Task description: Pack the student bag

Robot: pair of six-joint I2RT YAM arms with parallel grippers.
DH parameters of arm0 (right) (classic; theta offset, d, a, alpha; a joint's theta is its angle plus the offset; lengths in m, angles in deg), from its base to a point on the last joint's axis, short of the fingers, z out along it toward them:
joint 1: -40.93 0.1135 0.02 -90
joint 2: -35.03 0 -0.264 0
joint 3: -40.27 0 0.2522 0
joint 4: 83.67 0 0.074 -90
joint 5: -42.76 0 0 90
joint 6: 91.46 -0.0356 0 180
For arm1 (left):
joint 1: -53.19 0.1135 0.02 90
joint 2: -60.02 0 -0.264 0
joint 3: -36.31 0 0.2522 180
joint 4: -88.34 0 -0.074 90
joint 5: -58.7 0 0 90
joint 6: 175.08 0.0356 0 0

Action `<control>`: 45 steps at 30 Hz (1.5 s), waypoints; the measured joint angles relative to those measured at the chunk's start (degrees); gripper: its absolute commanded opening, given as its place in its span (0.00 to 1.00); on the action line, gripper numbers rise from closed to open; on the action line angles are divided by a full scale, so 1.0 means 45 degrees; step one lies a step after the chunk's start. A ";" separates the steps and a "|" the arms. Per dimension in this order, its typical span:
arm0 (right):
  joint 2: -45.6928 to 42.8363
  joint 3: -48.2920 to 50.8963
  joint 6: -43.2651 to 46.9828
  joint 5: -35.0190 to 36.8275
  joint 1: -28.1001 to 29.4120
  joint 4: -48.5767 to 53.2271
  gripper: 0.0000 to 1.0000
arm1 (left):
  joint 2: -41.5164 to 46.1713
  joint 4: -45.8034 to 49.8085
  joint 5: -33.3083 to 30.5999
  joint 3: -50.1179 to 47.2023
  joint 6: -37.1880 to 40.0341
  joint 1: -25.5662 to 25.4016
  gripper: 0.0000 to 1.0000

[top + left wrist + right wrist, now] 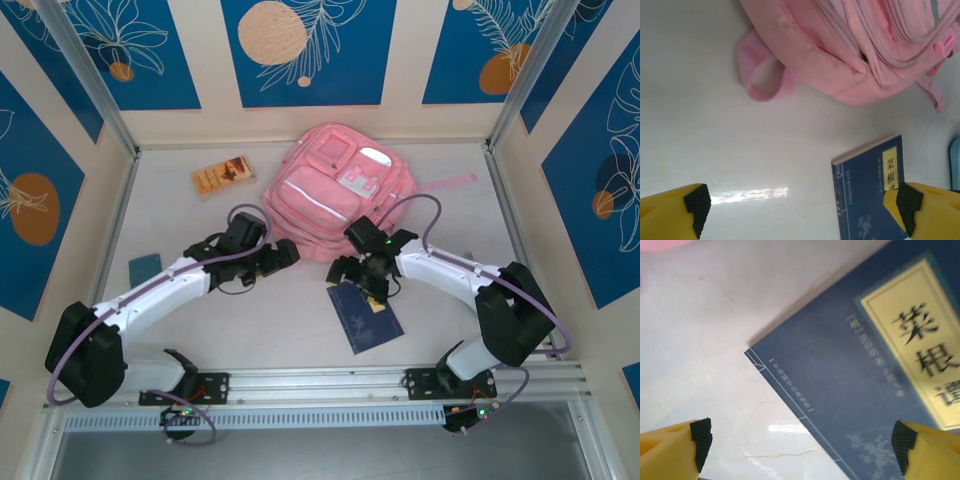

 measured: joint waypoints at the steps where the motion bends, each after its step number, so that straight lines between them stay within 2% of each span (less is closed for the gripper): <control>1: 0.0044 -0.0078 0.0631 0.0029 -0.0262 0.0238 0.91 | -0.0136 -0.0151 0.0053 -0.0029 -0.0199 -0.0228 0.91; 5: 0.0403 -0.0068 0.3036 0.0248 -0.1617 0.1190 0.91 | -0.0962 -0.0865 0.0393 -0.0117 -0.1166 -0.1297 0.82; 8: 0.0418 0.0233 0.3891 0.0418 -0.2288 0.1583 0.91 | -0.1593 -0.1379 0.0568 -0.0117 -0.1622 -0.1977 0.72; 14: 0.0423 0.0719 0.4639 0.0194 -0.2390 0.1987 0.84 | -0.2754 -0.2220 0.0748 -0.0151 -0.2370 -0.3118 0.56; 17: 0.0549 0.1030 0.4794 -0.0126 -0.2351 0.2006 0.80 | -0.3274 -0.2487 0.0840 -0.0151 -0.2574 -0.3434 0.52; 20: 0.0651 0.1331 0.4843 -0.0369 -0.2263 0.2035 0.78 | -0.3643 -0.2579 0.0937 -0.0151 -0.2613 -0.3560 0.50; 25: 0.0680 0.1690 0.4755 -0.0996 -0.2040 0.1812 0.63 | -0.4163 -0.2628 0.1064 -0.0136 -0.2608 -0.3585 0.42; 28: 0.0680 0.1758 0.4507 -0.1511 -0.1807 0.1661 0.56 | -0.4216 -0.2623 0.1078 -0.0136 -0.2594 -0.3594 0.40; 34: 0.0680 0.1768 0.3823 -0.2647 -0.1073 0.0801 0.49 | -0.4464 -0.2637 0.1355 -0.0087 -0.2560 -0.3604 0.38; 45: 0.0996 0.1758 0.3502 -0.2259 -0.0952 0.0597 0.41 | -0.5115 -0.1943 0.1535 0.0481 -0.2186 -0.3599 0.26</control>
